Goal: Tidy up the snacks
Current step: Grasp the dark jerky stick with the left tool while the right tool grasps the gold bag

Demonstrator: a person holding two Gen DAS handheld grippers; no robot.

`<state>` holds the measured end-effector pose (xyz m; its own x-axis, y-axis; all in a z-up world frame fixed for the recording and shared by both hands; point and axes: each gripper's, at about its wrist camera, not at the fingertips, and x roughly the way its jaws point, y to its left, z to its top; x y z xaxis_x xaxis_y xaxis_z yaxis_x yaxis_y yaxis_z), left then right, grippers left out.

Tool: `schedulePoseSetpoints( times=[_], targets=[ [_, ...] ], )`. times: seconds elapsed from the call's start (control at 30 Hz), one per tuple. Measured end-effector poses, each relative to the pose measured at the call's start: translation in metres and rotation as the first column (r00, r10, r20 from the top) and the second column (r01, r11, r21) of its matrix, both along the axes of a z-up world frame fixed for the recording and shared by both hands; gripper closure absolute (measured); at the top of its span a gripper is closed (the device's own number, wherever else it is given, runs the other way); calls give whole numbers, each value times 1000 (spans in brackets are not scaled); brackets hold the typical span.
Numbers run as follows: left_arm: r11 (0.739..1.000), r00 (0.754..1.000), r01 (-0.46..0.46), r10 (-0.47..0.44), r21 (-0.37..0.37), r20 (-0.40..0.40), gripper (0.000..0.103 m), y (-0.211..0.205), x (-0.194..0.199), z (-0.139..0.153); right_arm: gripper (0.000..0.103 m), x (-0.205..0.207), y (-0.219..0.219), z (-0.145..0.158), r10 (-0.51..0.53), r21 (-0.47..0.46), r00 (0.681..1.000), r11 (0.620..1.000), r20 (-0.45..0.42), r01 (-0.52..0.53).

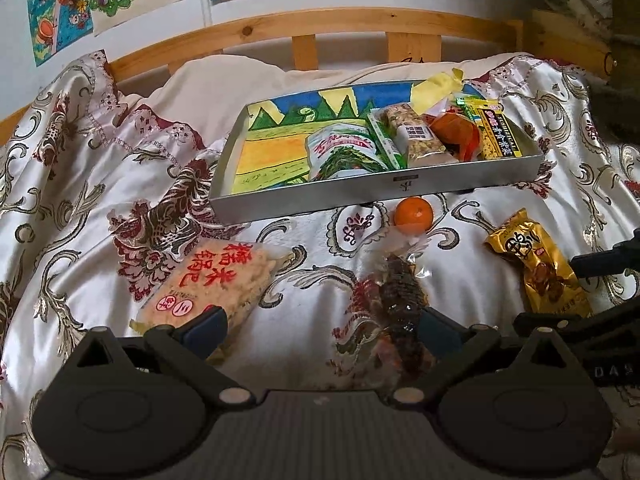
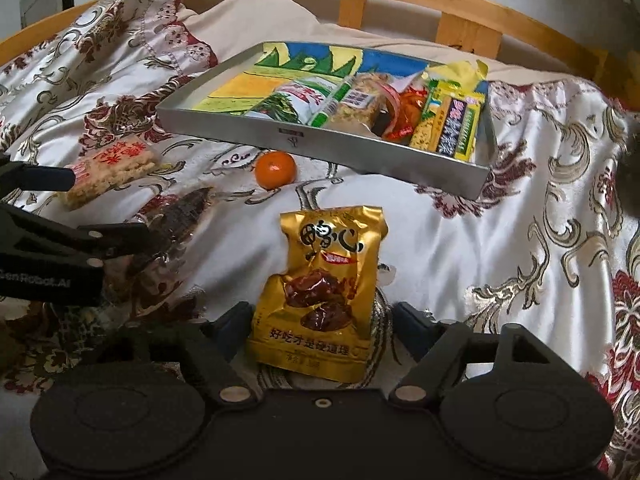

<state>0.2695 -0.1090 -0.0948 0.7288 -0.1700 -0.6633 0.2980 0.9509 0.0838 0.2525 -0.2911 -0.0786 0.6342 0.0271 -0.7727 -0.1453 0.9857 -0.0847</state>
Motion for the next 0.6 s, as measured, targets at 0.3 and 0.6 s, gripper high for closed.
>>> schedulePoseSetpoints(
  times=[0.3,0.6],
  targets=[
    [997,999,39,-40,-67,-11,3,8,-2,1,39,0,-5,5,-6,25,1000,1000,-25,7],
    [982,992,89,-102,-169,-69,14,5,5,2,27,1,1,4,43,-9,998,999,-44,-43]
  ],
)
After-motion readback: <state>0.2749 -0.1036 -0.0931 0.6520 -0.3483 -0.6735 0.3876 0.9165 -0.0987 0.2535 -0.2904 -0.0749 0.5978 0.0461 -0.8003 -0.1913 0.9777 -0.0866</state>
